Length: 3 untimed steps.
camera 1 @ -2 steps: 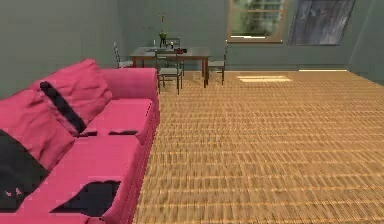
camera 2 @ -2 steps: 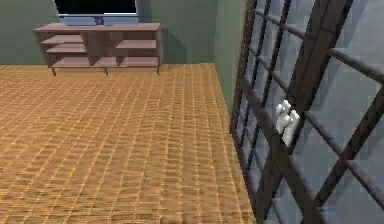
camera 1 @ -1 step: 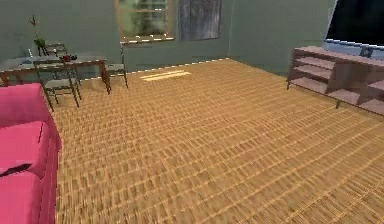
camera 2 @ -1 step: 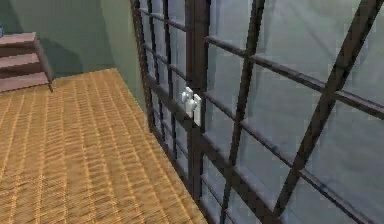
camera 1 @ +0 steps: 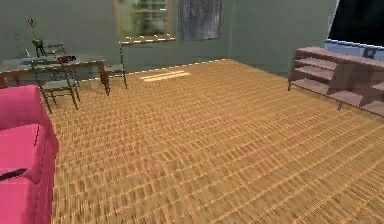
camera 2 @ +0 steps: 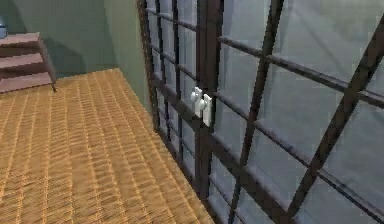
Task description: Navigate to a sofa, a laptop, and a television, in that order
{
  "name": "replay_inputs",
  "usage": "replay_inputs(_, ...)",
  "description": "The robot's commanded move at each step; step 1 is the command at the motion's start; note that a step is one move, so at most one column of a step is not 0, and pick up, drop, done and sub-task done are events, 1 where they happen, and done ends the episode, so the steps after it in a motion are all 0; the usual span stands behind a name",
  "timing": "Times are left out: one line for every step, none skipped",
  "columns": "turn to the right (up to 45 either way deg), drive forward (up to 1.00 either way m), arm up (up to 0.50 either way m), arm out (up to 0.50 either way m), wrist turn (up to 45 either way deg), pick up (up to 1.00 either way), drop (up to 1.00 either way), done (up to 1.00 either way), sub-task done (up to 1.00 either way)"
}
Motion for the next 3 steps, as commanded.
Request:
replay_inputs(-45.0, 0.0, 0.0, 0.0, 0.0, 0.0, 0.0, 0.0, 0.0)
replay_inputs(-15.0, 0.0, 0.0, 0.0, 0.0, 0.0, 0.0, 0.0, 0.0)
replay_inputs(0.0, 0.0, 0.0, 0.0, 0.0, 0.0, 0.0, 0.0, 1.0)
